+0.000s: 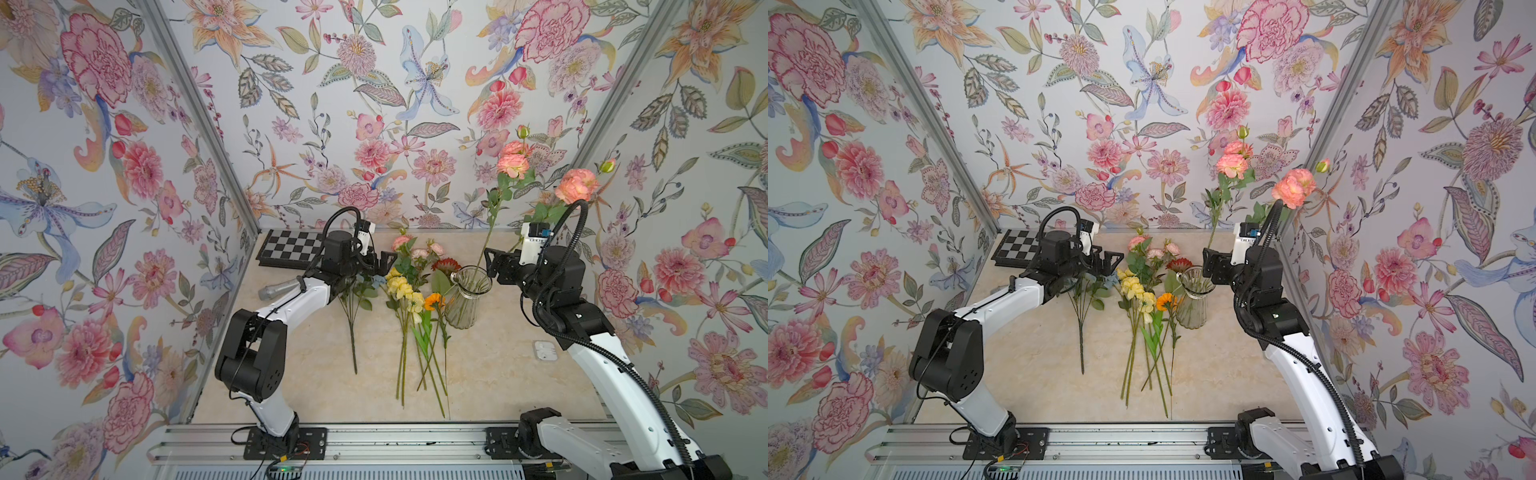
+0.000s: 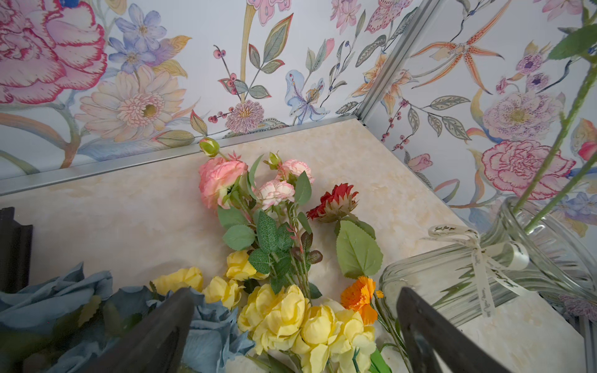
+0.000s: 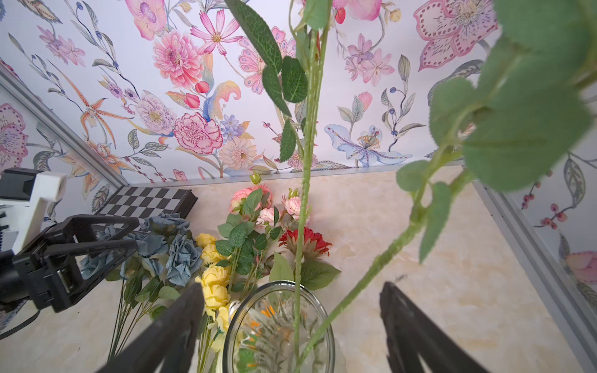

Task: Place the pink flowers into the vase
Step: Place the flower in the vase.

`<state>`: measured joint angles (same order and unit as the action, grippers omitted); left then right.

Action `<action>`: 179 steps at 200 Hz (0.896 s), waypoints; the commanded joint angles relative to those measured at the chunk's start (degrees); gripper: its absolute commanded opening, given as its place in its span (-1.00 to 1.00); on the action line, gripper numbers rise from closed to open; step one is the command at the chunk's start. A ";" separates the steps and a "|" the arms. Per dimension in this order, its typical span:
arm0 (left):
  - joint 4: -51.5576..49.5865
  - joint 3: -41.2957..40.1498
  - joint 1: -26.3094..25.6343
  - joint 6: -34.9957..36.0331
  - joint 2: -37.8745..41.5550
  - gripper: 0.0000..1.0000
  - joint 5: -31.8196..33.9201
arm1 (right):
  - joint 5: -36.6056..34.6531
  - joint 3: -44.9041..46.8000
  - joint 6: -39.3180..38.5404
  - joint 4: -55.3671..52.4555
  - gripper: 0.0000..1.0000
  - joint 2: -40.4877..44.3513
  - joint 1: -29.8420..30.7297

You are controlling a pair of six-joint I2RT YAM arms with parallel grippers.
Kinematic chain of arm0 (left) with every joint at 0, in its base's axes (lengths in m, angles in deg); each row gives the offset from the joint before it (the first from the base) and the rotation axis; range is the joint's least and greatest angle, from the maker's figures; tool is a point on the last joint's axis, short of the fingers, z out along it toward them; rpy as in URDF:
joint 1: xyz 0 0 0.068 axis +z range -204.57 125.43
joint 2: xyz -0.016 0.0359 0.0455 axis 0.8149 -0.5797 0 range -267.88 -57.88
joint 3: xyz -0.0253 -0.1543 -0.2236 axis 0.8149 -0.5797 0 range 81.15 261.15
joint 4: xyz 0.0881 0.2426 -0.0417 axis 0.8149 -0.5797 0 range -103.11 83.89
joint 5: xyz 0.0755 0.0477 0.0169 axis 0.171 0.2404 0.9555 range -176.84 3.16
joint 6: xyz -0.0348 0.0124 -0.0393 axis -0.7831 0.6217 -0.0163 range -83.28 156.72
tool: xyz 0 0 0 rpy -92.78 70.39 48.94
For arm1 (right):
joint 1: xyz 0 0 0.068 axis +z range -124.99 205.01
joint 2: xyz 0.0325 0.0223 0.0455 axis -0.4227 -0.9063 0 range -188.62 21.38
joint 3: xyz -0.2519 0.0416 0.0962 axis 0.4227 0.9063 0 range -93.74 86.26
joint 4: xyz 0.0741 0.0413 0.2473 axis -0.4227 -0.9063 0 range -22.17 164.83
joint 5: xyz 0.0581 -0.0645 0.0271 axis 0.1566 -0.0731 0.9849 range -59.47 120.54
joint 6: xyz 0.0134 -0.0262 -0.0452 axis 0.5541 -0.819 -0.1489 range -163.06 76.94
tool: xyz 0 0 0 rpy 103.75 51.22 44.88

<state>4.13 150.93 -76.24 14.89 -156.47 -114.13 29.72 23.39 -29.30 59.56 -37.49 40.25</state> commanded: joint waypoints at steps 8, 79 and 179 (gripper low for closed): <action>-7.19 4.00 -0.48 2.99 -2.01 0.98 6.03 | -2.01 -4.36 -0.49 -4.67 0.80 0.48 2.04; -17.14 6.30 -1.76 4.86 -3.03 0.90 14.02 | -4.93 -14.30 -5.11 -8.55 0.86 0.20 11.23; -20.25 4.28 -7.42 3.17 -2.71 0.72 14.38 | -3.16 -17.56 -7.91 -8.47 0.89 -4.03 14.42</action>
<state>-14.42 155.54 -82.15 18.08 -158.83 -100.95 26.44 6.10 -35.77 51.78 -41.03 54.31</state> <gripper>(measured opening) 0.864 0.945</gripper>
